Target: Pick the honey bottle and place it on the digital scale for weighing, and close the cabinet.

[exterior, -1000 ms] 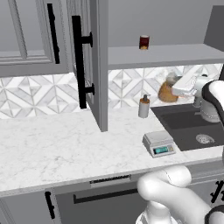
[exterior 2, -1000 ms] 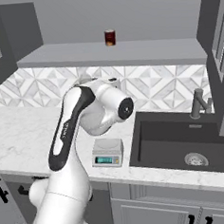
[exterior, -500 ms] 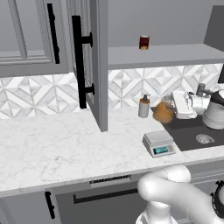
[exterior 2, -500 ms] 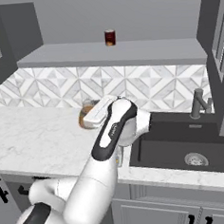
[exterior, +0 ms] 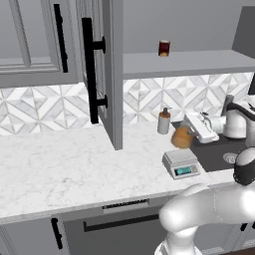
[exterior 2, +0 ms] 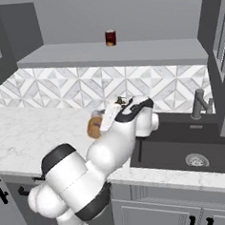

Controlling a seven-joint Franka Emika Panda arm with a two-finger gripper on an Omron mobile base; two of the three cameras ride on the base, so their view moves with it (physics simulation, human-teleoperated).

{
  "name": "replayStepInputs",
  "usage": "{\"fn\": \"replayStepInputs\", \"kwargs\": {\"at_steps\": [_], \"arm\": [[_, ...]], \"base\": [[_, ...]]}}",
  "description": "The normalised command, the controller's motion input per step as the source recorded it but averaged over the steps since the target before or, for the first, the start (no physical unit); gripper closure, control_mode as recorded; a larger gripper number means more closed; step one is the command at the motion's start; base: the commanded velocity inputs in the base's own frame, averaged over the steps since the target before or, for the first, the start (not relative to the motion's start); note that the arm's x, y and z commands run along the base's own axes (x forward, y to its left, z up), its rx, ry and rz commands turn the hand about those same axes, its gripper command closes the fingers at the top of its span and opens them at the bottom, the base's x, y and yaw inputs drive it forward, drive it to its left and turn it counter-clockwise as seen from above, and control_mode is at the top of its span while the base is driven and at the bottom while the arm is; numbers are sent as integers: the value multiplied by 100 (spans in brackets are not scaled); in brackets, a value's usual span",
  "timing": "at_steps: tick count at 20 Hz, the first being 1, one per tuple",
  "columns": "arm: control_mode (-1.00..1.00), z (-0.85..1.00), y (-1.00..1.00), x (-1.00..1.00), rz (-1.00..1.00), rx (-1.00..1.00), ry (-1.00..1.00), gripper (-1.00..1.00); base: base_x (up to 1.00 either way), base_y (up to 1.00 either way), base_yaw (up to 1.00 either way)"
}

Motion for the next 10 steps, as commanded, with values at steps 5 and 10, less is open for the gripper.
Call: {"fn": "replayStepInputs", "kwargs": {"at_steps": [5, 10], "arm": [[-100, -47, -16, 4, 14, -3, -9, 100], [-100, -41, -1, 0, 0, -8, -2, 100]], "base": [[0, 0, 0], [0, 0, 0]]}}
